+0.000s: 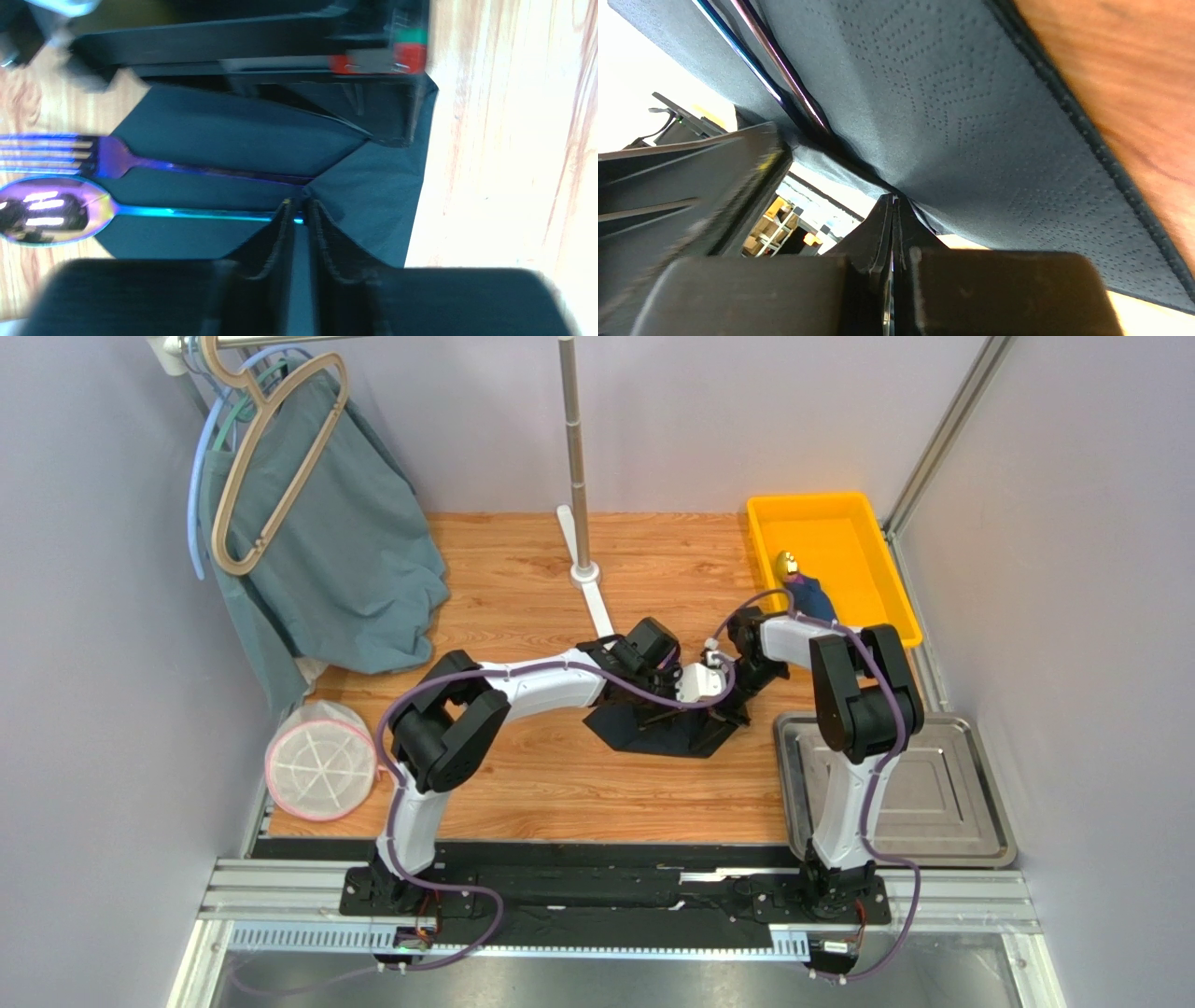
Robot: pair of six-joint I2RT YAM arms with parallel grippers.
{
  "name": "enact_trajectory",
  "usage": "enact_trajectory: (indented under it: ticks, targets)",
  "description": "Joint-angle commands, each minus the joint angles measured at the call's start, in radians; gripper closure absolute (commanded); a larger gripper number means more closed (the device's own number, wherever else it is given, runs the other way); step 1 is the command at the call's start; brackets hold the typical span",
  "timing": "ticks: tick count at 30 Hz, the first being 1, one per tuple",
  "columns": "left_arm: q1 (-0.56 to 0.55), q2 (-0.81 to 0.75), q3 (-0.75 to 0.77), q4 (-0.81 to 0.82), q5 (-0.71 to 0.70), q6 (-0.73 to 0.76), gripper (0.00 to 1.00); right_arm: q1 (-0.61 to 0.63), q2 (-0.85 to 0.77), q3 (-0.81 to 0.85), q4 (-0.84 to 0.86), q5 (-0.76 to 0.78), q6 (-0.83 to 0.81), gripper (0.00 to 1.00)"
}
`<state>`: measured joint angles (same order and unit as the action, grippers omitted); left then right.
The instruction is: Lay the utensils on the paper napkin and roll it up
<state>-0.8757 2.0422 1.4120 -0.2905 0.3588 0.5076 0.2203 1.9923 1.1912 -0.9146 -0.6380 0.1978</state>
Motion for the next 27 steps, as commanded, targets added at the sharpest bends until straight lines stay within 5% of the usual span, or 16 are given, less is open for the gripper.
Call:
enact_trajectory:
  ticks: [1, 9, 15, 27]
  targets:
    - [0.059, -0.053, 0.051, -0.045, 0.069, -0.144, 0.73, 0.005, 0.019, 0.002, 0.036, 0.086, 0.003, 1.0]
    - [0.179, -0.221, -0.102, -0.02, 0.382, -0.639, 0.66, 0.005, 0.02, -0.002, 0.051, 0.123, -0.017, 1.0]
    - [0.178, -0.185, -0.252, 0.246, 0.516, -1.076, 0.67, 0.004, 0.016, -0.001, 0.06, 0.118, -0.023, 1.0]
    - [0.184, -0.011, -0.225, 0.355, 0.545, -1.244, 0.87, 0.005, 0.026, 0.008, 0.062, 0.124, -0.032, 1.0]
